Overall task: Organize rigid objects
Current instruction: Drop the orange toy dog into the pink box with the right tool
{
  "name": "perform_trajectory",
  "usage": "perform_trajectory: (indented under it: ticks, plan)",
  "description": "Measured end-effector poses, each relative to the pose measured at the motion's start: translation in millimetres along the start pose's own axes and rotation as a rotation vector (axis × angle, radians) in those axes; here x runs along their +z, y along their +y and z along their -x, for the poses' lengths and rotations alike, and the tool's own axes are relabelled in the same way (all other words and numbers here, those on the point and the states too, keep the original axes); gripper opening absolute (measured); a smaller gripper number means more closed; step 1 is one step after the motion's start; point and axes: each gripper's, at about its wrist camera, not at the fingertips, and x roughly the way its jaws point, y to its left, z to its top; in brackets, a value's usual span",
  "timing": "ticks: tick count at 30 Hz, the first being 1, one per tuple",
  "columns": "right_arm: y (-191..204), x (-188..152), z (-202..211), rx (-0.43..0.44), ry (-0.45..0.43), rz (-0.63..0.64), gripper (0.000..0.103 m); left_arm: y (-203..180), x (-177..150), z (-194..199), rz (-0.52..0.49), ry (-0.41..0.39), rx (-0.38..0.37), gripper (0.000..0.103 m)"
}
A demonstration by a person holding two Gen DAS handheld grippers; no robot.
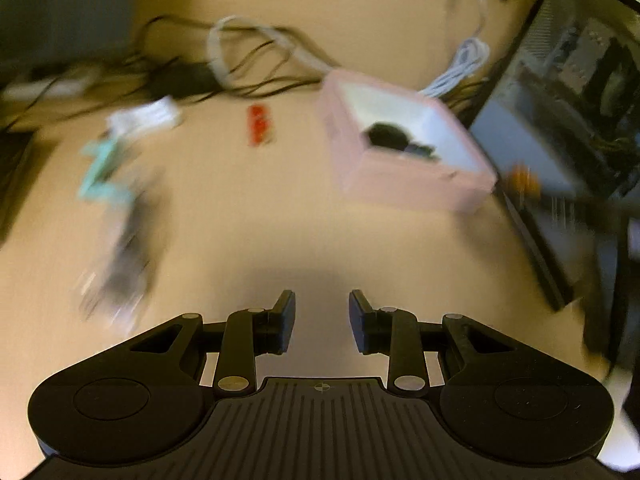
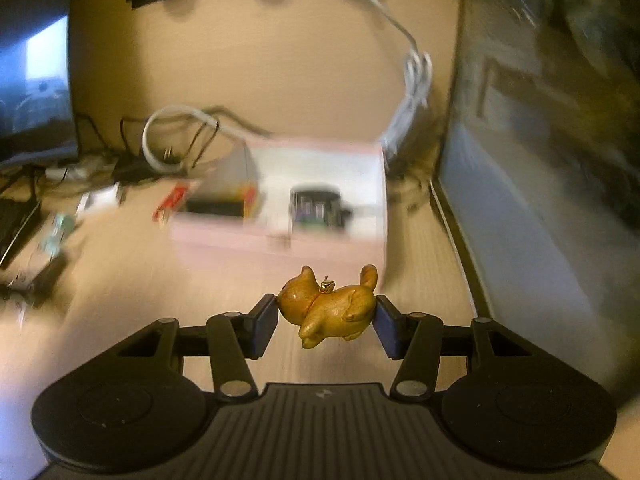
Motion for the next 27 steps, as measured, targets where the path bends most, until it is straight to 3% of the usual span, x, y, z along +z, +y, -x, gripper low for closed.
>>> perform_trajectory:
  ticks: [5, 9, 12, 17, 19, 21, 27]
  plan:
    - [12, 58, -40, -0.026, -0.087, 0.024, 0.052, 30, -27, 26, 0.115, -0.018, 0.100, 0.032]
    - [11, 98, -82, -0.033, -0.082, 0.025, 0.052, 48, -36, 43, 0.184, -0.037, 0.156, 0.032]
    - [10, 109, -99, -0.095, -0.064, -0.001, 0.052, 56, -40, 49, 0.202, -0.037, 0.174, 0.032]
    - [24, 84, -59, -0.023, -0.123, 0.005, 0.053, 59, -31, 46, 0.175, -0.043, 0.171, 0.032]
    - [33, 67, -41, -0.015, -0.133, 0.034, 0.061, 59, -20, 40, 0.150, -0.056, 0.173, 0.032]
    - [41, 46, -25, 0.000, -0.122, 0.032, 0.068, 60, -7, 34, 0.129, -0.079, 0.167, 0.032]
    - [49, -11, 13, 0.009, -0.015, -0.028, 0.068, 60, 40, 20, 0.027, -0.180, 0.169, 0.032]
